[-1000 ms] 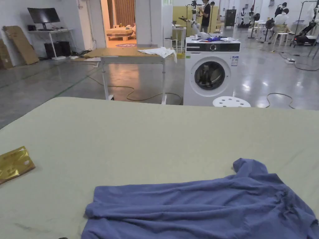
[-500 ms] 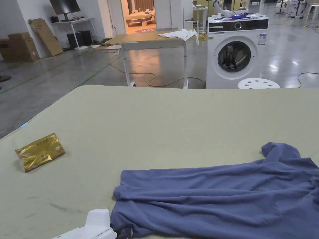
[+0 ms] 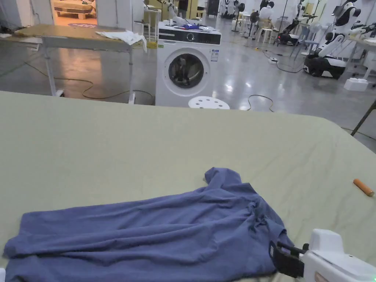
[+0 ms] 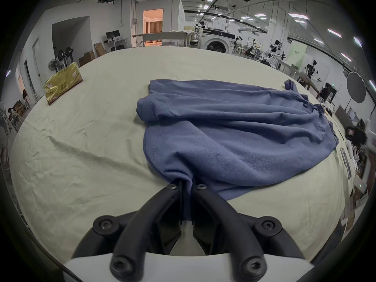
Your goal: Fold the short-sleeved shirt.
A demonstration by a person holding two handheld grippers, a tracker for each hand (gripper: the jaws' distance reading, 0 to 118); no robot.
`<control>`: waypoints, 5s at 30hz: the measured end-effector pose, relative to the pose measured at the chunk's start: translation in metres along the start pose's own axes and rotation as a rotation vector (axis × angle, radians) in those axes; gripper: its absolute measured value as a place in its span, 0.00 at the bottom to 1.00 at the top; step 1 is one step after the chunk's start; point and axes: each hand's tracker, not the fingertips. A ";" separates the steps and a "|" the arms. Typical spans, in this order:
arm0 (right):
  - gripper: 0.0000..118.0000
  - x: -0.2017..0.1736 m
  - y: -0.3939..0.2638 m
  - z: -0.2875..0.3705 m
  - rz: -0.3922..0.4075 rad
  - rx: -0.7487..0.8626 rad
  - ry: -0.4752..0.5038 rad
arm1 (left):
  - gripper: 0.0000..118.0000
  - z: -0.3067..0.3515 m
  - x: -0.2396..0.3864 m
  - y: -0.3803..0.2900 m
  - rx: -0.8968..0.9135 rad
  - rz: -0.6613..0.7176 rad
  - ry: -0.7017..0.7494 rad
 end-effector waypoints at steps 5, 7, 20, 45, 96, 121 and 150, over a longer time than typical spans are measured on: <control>0.24 0.010 -0.009 -0.055 -0.031 -0.145 -0.091 | 0.04 0.003 0.004 0.000 0.000 -0.009 0.006; 0.04 0.002 -0.007 -0.038 0.008 -0.123 -0.114 | 0.01 0.003 0.006 -0.001 0.001 -0.017 0.007; 0.04 0.008 -0.037 0.071 0.030 -0.042 -0.153 | 0.00 0.090 -0.034 -0.006 0.059 -0.063 -0.070; 0.56 -0.038 -0.091 0.235 0.014 0.340 0.042 | 0.70 0.240 0.006 -0.090 0.637 -0.151 0.021; 0.00 -0.042 -0.111 0.221 -0.036 0.236 0.131 | 0.00 -0.047 -0.038 0.105 -0.266 0.039 0.027; 0.10 -0.020 0.055 -0.084 0.279 -0.474 -0.074 | 0.00 -0.043 -0.025 0.095 -0.290 -0.035 0.036; 0.00 0.022 -0.111 0.195 -0.033 -0.208 0.101 | 0.00 0.139 -0.078 -0.052 -0.016 0.017 -0.163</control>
